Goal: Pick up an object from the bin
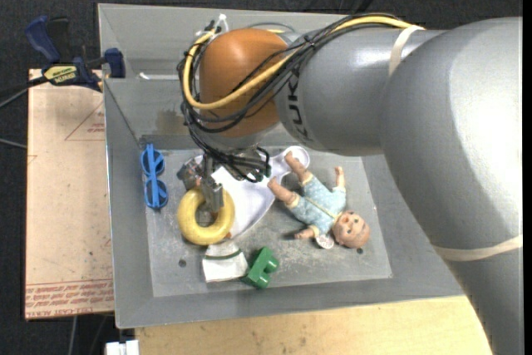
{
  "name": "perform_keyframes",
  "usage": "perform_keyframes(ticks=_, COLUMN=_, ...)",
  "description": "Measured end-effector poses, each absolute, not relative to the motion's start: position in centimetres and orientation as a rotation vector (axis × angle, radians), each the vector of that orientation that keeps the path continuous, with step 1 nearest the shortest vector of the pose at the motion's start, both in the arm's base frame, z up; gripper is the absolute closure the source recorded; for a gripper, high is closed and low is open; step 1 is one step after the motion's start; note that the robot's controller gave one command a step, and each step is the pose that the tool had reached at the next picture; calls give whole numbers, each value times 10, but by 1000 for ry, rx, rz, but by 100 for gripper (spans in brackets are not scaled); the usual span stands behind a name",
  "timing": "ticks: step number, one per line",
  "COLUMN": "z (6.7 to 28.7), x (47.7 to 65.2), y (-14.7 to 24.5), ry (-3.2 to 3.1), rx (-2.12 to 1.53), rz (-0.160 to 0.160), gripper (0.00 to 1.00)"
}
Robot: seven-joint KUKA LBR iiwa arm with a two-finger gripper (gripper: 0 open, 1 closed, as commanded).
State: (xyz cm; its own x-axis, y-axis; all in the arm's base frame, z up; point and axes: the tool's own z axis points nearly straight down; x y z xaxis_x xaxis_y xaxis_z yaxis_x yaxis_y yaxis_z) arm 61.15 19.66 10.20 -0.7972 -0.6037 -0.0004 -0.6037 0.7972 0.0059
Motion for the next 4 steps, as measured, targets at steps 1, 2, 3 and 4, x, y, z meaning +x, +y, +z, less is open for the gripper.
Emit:
perform_keyframes(ticks=1, z=122, x=610, y=197, ry=-2973, rx=998, rz=-9, gripper=100)
perform_keyframes(ticks=2, z=144, x=612, y=197, ry=-2980, rx=1000, rz=-9, gripper=100)
perform_keyframes(ticks=3, z=158, x=614, y=198, ry=-2986, rx=1002, rz=-8, gripper=100)
perform_keyframes(ticks=4, z=167, x=613, y=198, ry=-2985, rx=1001, rz=-9, gripper=100)
